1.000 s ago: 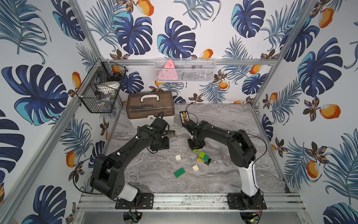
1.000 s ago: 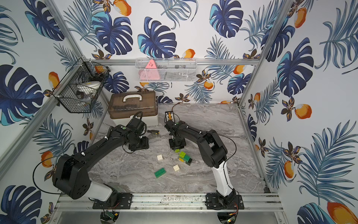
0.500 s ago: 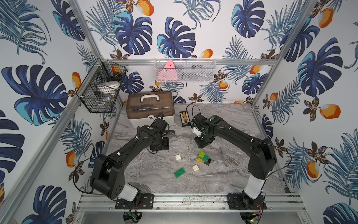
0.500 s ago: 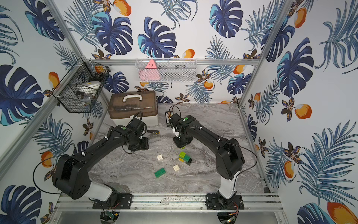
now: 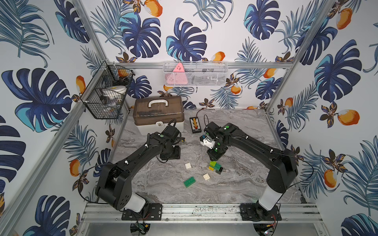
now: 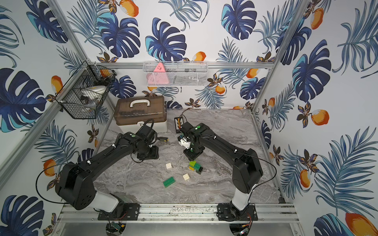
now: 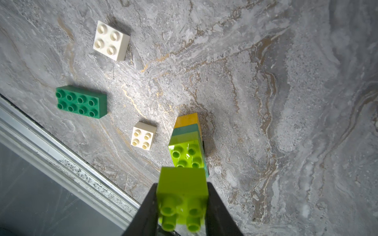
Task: Assemble a giraffe with lego
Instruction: Assemble the lego brick with the lego brick.
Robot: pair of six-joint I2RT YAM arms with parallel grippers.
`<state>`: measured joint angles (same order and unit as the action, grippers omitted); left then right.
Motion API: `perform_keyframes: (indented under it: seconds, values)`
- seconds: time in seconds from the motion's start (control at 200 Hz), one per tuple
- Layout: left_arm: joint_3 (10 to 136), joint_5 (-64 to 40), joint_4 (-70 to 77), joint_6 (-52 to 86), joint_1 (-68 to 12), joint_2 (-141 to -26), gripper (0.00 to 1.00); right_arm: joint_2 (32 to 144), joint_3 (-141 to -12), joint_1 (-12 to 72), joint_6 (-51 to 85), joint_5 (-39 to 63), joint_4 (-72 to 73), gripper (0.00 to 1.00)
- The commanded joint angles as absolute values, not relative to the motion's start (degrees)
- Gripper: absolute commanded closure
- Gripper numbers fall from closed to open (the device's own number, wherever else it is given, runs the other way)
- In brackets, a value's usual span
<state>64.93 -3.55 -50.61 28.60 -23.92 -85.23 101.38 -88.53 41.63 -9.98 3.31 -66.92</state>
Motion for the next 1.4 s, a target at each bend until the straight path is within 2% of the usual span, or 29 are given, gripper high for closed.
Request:
perform_keyframes:
  seconds: [0.0, 1.396]
  values:
    - [65.5, -3.0, -51.0, 28.3, -24.3, -84.9, 0.38, 102.8, -90.5, 41.8, -12.7, 1.4, -68.4, 0.72]
    - [66.1, -3.9, -49.1, 28.5, -26.0, -87.5, 0.38, 104.9, -85.3, 43.6, -14.1, -1.1, -66.3, 0.73]
